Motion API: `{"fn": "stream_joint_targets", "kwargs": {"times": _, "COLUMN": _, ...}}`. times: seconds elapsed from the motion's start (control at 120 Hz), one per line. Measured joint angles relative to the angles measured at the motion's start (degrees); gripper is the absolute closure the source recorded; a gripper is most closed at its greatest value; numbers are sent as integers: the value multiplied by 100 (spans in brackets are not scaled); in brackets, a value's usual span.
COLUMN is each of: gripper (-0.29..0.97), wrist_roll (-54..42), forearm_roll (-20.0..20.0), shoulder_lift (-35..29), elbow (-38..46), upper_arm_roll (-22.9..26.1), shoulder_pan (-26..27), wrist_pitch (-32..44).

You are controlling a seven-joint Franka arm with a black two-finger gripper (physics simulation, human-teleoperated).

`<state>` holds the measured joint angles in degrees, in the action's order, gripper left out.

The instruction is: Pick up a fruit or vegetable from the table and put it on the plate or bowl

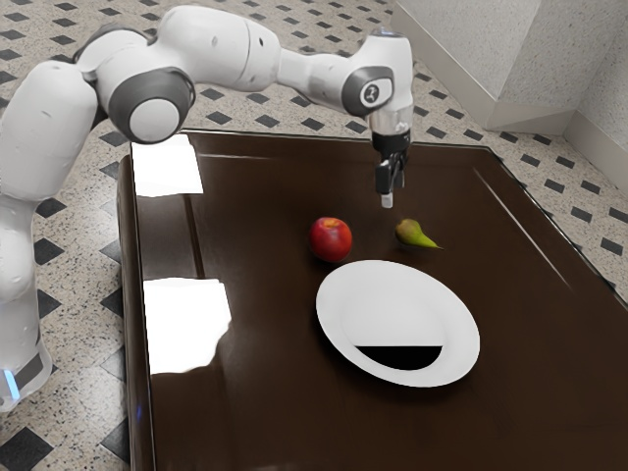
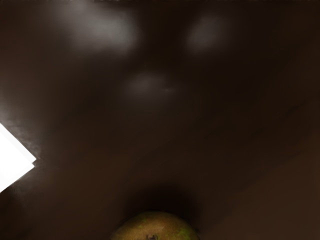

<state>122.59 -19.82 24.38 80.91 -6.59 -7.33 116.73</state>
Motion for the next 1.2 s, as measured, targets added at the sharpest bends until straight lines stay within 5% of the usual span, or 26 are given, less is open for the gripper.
{"fn": "stream_joint_targets", "kwargs": {"times": 0.633, "gripper": 3, "wrist_roll": 6, "forearm_roll": -13, "shoulder_lift": 694, "elbow": -187, "upper_arm_roll": 476, "shoulder_pan": -100, "wrist_pitch": 843}}
{"fn": "stream_joint_targets", "kwargs": {"times": 0.75, "gripper": 9, "wrist_roll": 6, "forearm_roll": -13, "shoulder_lift": 728, "elbow": -187, "upper_arm_roll": 503, "shoulder_pan": -120, "wrist_pitch": 884}}
{"fn": "stream_joint_targets", "kwargs": {"times": 0.975, "gripper": 44, "wrist_roll": -4, "forearm_roll": -37, "shoulder_lift": 738, "elbow": -189, "upper_arm_roll": 510, "shoulder_pan": -119, "wrist_pitch": 913}}
{"fn": "stream_joint_targets", "kwargs": {"times": 1.2, "gripper": 47, "wrist_roll": -58, "forearm_roll": -41, "shoulder_lift": 336, "elbow": -190, "upper_arm_roll": 447, "shoulder_pan": 293, "wrist_pitch": 908}}
